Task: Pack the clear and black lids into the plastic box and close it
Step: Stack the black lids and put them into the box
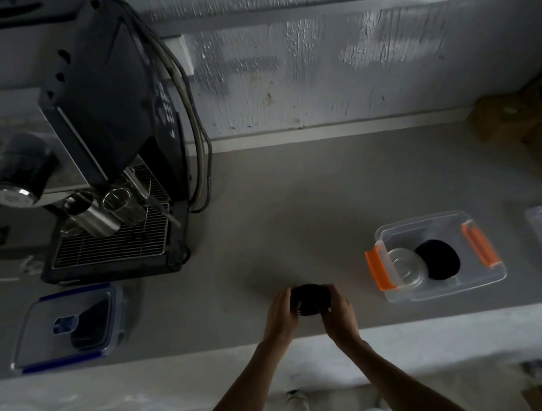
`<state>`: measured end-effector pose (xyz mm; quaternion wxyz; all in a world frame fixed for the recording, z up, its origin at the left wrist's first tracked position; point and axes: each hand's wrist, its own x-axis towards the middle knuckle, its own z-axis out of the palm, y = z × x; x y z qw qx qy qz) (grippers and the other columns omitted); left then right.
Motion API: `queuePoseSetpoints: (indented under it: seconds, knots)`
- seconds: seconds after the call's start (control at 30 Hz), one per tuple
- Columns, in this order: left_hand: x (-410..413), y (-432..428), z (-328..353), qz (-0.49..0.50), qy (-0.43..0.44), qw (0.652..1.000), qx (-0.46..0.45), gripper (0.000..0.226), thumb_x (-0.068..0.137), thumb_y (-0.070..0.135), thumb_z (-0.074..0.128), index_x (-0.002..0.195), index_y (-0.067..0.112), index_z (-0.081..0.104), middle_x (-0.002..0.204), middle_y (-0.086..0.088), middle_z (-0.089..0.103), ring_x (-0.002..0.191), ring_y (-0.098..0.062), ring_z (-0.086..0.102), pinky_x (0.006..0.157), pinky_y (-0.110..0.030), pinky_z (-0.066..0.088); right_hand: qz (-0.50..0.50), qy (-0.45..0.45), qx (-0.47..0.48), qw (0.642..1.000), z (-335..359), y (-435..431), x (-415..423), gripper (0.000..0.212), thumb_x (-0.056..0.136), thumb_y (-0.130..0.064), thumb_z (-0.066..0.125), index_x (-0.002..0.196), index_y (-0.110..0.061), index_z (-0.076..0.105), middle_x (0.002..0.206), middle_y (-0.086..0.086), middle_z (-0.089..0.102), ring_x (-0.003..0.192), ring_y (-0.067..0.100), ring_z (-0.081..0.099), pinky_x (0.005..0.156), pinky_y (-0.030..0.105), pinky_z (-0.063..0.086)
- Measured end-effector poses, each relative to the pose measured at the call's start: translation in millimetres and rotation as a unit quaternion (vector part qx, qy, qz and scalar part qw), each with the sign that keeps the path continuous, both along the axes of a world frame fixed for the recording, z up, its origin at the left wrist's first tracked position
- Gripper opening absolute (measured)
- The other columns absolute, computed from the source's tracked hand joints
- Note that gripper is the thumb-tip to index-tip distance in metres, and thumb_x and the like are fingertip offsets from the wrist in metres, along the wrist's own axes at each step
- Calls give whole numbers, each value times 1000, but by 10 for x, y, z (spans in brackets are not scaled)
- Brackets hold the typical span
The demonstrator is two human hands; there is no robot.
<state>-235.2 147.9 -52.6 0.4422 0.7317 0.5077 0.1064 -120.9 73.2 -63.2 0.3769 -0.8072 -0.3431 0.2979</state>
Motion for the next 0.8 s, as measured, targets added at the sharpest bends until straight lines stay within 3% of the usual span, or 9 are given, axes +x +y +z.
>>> queuePoseSetpoints:
  seconds: [0.13, 0.23, 0.33, 0.4, 0.57, 0.7, 0.8]
  knots:
    - [59, 43, 140, 88, -36, 989, -115, 31, 92, 20, 60, 119, 6, 61, 115, -13, 68, 104, -22, 65, 83, -33, 51, -51, 167, -52, 983, 60, 27, 127, 35, 92, -7, 62, 126, -5, 55, 113, 16, 67, 97, 31, 68, 79, 43, 60]
    - [35, -30, 261, 153, -59, 974, -157, 30, 88, 16, 66, 113, 0, 64, 99, -15, 71, 90, -27, 69, 75, -36, 55, -29, 273, -40, 961, 184, -64, 187, 36, 91, -10, 65, 124, -3, 56, 107, 16, 68, 85, 23, 71, 63, 29, 59]
    - [-24, -245, 424, 219, -114, 949, -198, 25, 86, 11, 65, 108, -1, 66, 86, -11, 72, 69, -18, 71, 55, -25, 56, 2, 347, -20, 937, 404, -214, 275, 30, 90, -12, 66, 118, -4, 61, 89, 5, 74, 74, 15, 73, 60, 23, 56]
    - [40, -431, 591, 230, -144, 940, -208, 21, 86, 11, 65, 105, 3, 66, 85, -12, 75, 62, -17, 72, 51, -24, 55, 18, 371, -1, 929, 566, -339, 403, 24, 90, -12, 66, 114, -7, 65, 84, 4, 76, 73, 14, 74, 60, 23, 56]
    - [720, -826, 1107, 202, -168, 947, -182, 20, 87, 16, 63, 106, 10, 64, 88, -10, 74, 67, -15, 73, 53, -24, 55, -11, 410, 47, 911, 970, -793, 1029, 19, 93, -20, 62, 109, -10, 70, 89, 9, 77, 73, 15, 72, 62, 23, 56]
    - [1617, -997, 1309, 199, -178, 957, -116, 18, 86, 13, 61, 103, 14, 65, 85, -2, 72, 59, -11, 70, 48, -23, 54, -20, 438, 115, 891, 1286, -1103, 1827, 30, 88, -35, 62, 113, -19, 68, 101, 7, 77, 89, 20, 74, 72, 27, 58]
    - [2287, -983, 1291, 224, -151, 960, -75, 20, 87, 6, 60, 106, 6, 64, 87, -12, 70, 53, -17, 64, 42, -22, 51, -88, 433, 136, 887, 1309, -1363, 2447, 27, 93, -26, 58, 118, -20, 65, 104, 6, 76, 91, 22, 74, 75, 31, 57]
